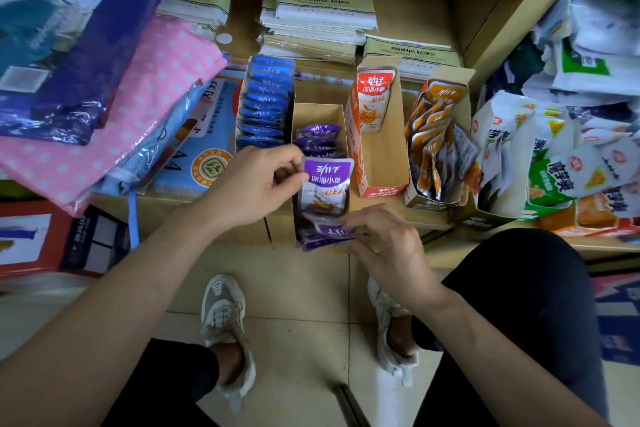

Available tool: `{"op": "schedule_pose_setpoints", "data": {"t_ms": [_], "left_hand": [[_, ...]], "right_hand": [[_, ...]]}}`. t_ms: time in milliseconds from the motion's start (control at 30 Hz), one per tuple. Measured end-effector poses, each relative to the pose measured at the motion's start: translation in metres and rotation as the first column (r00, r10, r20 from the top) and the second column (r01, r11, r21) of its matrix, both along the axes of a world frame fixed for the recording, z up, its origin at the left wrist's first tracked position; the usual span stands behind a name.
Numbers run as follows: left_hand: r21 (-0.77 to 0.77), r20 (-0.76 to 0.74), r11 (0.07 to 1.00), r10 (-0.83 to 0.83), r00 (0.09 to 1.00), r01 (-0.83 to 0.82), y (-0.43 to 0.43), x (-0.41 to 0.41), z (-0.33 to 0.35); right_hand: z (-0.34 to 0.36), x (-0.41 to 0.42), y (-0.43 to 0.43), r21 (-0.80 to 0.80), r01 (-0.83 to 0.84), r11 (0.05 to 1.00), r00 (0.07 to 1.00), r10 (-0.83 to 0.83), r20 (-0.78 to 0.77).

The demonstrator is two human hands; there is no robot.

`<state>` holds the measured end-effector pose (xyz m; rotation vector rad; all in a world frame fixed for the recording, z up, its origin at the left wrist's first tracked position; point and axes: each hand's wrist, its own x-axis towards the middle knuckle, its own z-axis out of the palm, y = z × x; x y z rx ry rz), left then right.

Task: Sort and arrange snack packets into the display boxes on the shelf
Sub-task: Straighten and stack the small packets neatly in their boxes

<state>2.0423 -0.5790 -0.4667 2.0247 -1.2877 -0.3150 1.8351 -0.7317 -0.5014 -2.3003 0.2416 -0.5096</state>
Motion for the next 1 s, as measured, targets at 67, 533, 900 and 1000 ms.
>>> {"op": "schedule_pose_setpoints", "data": {"t_ms": [67,533,900,1000], "left_hand": [[0.041,-0.06,0.997,-0.068,0.996,0.071,0.002,0.0,0.001],[0.208,0.315,0.971,-0.18,0.932,0.117,0.0,0.008,0.005],[0.122,0.557,0.991,-0.119,0.822,0.061,-0.021,0.006,0.005],[0.002,0.537,0.999,-0.034,0.843,0.039,-0.024,0.013,0.003]], "right_hand": [[0.004,0.002,0.002,0.049,0.079,0.996,0.997,-0.078,-0.017],[0.012,0.01,-0.011,-0.021,-0.172,0.985,0.985,0.172,-0.029],[0.008,0.003,-0.009,0.061,-0.185,0.981,0.982,0.187,-0.026],[0.01,0.005,-0.012,0.085,-0.186,0.979,0.979,0.192,-0.067]]}}
